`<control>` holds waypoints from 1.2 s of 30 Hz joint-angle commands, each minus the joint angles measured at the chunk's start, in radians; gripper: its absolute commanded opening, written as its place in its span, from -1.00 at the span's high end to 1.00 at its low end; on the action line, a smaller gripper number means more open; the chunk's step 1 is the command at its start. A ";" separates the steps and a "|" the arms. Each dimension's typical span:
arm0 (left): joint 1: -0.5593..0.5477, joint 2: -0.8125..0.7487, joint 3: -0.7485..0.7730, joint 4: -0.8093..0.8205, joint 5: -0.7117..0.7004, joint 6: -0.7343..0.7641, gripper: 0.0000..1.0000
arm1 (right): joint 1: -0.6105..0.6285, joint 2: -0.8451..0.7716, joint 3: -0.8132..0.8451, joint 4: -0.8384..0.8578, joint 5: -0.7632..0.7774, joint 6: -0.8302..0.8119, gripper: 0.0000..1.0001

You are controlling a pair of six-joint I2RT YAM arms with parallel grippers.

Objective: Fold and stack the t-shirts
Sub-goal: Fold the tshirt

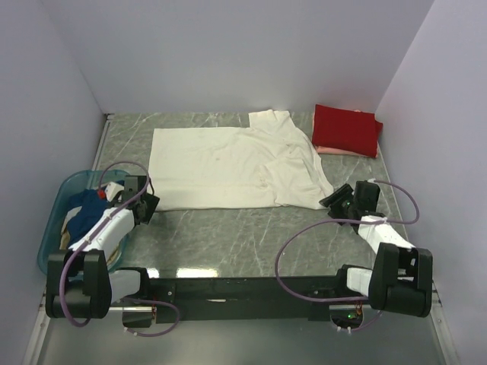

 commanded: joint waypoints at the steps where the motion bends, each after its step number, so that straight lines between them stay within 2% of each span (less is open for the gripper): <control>1: 0.014 0.040 -0.007 -0.010 -0.092 -0.003 -0.04 | -0.024 0.042 -0.002 0.087 -0.007 0.011 -0.21; 9: 0.013 0.061 -0.001 -0.017 -0.121 -0.004 -0.02 | -0.024 0.124 0.020 0.146 -0.053 0.025 -0.10; 16: -0.015 0.103 0.027 -0.059 -0.152 -0.041 0.11 | -0.024 0.148 0.041 0.153 -0.065 0.016 0.10; 22: -0.065 0.143 0.068 -0.134 -0.225 -0.104 0.09 | -0.024 0.141 0.066 0.140 -0.069 0.003 0.29; 36: -0.144 0.221 0.143 -0.211 -0.315 -0.191 0.05 | -0.022 0.135 0.064 0.161 -0.099 0.000 0.46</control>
